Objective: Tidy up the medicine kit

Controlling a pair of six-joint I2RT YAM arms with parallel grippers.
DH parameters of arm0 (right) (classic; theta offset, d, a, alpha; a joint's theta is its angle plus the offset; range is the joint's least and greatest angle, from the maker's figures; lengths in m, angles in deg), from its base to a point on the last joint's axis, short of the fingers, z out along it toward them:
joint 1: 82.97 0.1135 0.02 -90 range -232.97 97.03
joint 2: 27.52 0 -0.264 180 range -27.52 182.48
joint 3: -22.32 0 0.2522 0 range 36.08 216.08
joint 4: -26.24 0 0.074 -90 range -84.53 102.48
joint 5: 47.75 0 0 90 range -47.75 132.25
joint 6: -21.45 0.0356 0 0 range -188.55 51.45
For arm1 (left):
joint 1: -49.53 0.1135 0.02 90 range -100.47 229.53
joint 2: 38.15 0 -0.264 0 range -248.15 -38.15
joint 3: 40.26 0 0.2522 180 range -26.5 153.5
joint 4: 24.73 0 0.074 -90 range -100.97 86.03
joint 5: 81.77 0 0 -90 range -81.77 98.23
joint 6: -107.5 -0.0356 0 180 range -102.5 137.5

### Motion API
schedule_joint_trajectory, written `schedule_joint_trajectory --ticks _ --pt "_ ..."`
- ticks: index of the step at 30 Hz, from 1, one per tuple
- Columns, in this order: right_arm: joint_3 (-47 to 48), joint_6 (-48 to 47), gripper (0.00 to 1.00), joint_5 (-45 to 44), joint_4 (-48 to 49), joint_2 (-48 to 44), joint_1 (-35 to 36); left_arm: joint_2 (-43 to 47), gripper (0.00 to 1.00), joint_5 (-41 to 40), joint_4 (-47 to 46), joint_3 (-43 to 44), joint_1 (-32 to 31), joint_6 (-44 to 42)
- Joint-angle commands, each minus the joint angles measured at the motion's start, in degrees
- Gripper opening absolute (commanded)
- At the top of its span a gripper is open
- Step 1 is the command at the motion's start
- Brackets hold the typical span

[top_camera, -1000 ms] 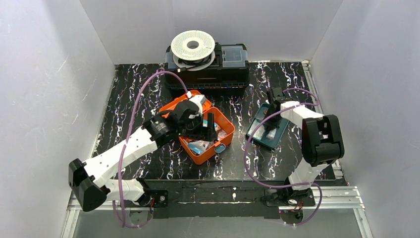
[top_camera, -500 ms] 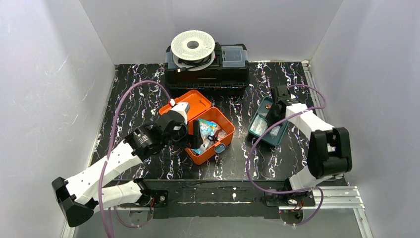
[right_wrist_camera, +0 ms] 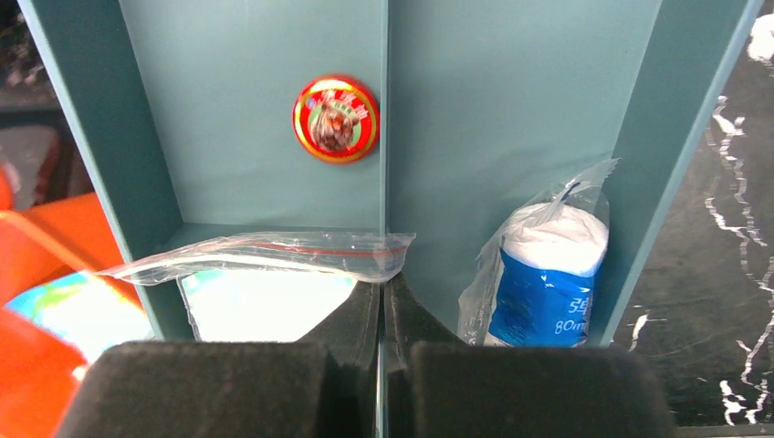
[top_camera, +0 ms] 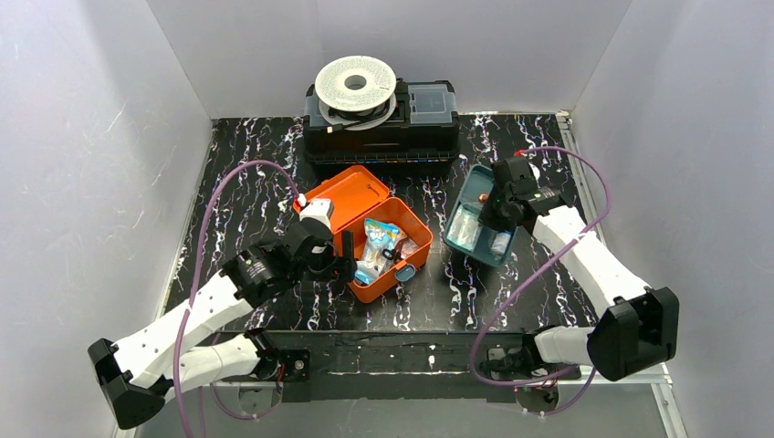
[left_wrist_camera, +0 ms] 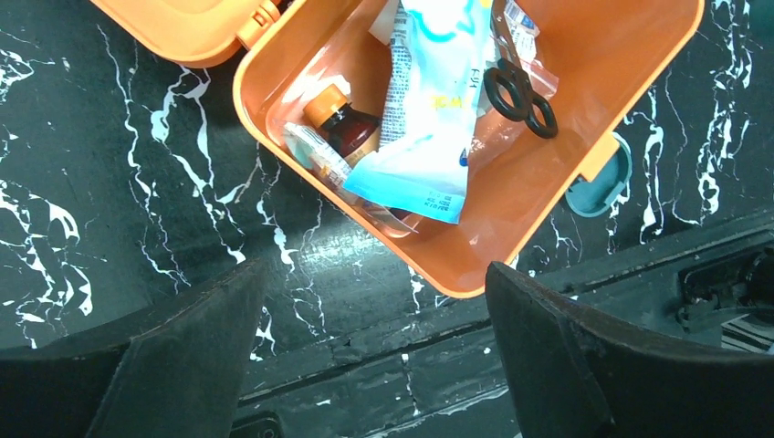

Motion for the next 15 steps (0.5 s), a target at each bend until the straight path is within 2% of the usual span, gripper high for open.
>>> schedule_joint_trajectory --ticks 1,9,15 --pt "4.47 4.14 0.01 -0.88 -2.10 -2.40 4.96 -0.95 0.90 -4.16 0.46 0.04 -0.20 0.13" --pt "5.30 6.85 0.01 -3.53 -4.58 -3.13 11.40 -10.81 0.88 -5.69 0.95 4.04 1.66 -0.92" --pt "5.19 7.15 0.01 -4.24 -5.57 -6.14 14.06 -15.38 0.79 -3.31 -0.64 6.13 5.12 -1.97"
